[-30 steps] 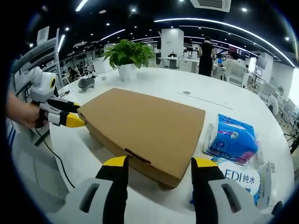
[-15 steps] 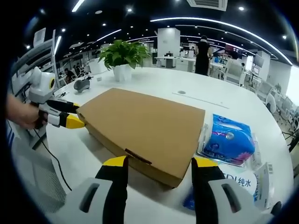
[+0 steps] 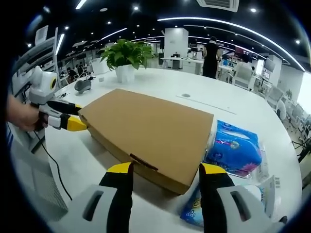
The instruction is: Operate the shoe box by opening the lid, removing the specified soft item, and placing it in the target area until the item is outside and the box remains undamaged.
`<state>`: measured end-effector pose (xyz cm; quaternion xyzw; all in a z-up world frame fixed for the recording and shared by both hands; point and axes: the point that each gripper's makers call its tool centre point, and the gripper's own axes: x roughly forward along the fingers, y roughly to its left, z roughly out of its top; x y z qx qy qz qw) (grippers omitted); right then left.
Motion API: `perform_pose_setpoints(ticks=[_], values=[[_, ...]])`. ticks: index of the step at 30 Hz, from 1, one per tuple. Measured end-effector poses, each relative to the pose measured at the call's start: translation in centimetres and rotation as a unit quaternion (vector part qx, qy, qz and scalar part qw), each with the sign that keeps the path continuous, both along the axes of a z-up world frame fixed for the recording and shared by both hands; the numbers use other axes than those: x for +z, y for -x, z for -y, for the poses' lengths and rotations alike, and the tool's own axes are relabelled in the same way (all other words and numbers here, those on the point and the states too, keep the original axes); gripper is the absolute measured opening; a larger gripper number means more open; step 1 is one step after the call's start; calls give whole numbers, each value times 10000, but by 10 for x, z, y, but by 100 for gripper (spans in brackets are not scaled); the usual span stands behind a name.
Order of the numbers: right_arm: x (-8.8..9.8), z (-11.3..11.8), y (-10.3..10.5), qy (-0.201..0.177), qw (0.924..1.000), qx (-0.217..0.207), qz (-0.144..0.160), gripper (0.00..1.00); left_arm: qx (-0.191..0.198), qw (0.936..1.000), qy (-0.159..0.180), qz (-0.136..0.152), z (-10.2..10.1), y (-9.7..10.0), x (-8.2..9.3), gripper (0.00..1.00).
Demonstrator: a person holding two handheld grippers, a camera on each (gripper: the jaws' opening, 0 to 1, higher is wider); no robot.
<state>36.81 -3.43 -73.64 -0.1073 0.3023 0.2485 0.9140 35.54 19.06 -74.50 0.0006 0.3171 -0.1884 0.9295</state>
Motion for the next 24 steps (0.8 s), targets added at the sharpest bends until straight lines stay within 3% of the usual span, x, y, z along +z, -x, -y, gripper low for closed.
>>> perform_pose_setpoints(ticks=[15, 24], values=[[-1, 1, 0, 17, 10000, 8, -74, 53, 1, 10000, -4, -51, 0, 0, 1, 50], [17, 12, 8, -272, 9994, -231, -49, 53, 69, 9995, 273, 112, -1, 9, 25, 53]])
